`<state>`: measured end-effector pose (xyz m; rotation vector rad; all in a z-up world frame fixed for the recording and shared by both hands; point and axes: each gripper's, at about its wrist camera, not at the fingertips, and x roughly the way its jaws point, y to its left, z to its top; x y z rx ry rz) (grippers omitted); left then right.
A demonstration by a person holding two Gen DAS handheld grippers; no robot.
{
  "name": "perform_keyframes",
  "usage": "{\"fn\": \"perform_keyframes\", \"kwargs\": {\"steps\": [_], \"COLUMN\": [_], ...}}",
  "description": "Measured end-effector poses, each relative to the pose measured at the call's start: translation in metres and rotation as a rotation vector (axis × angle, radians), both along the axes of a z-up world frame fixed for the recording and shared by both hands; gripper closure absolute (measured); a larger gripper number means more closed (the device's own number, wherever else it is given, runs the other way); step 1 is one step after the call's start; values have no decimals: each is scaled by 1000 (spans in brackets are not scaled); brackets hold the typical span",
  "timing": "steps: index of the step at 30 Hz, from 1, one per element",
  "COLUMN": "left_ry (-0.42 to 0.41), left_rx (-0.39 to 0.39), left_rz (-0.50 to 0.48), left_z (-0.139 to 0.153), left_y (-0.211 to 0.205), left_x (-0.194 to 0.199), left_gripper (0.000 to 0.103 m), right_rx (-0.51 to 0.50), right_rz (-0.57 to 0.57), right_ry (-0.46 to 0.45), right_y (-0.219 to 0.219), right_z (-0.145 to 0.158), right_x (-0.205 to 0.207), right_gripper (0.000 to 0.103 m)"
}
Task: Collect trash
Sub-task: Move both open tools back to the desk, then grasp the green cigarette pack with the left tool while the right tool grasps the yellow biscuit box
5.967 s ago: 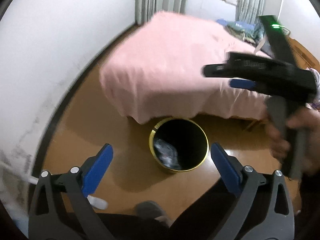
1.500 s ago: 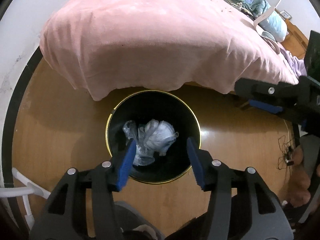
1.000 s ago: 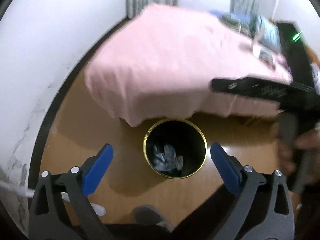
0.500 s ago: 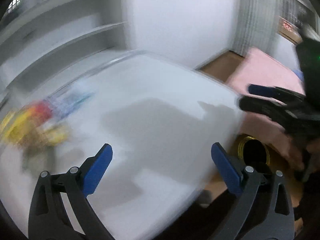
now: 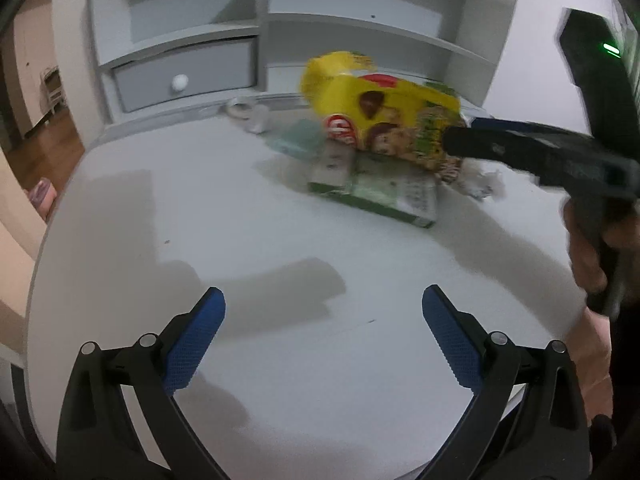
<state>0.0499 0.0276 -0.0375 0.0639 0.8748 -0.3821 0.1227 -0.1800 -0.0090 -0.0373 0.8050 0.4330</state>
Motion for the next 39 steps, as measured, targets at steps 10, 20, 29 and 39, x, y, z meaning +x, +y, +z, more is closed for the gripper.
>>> {"fn": "perform_keyframes", "kwargs": {"steps": [10, 20, 29, 39], "left_ry": [-10, 65, 93, 32], "left_rx": [15, 11, 124, 133], "left_rz": [-18, 96, 235, 244], "left_z": [0, 4, -16, -3], "left_y": [0, -63, -80, -66], "left_x": [19, 76, 101, 74], "left_gripper": [7, 7, 7, 49], "right_rx": [118, 212, 214, 229], "right_rz": [62, -57, -185, -380], "right_ry": [-25, -152, -157, -178], "right_y": [17, -39, -111, -199], "right_z": [16, 68, 51, 31], "right_x": [-6, -61, -114, -180], "right_gripper": [93, 93, 93, 93]}}
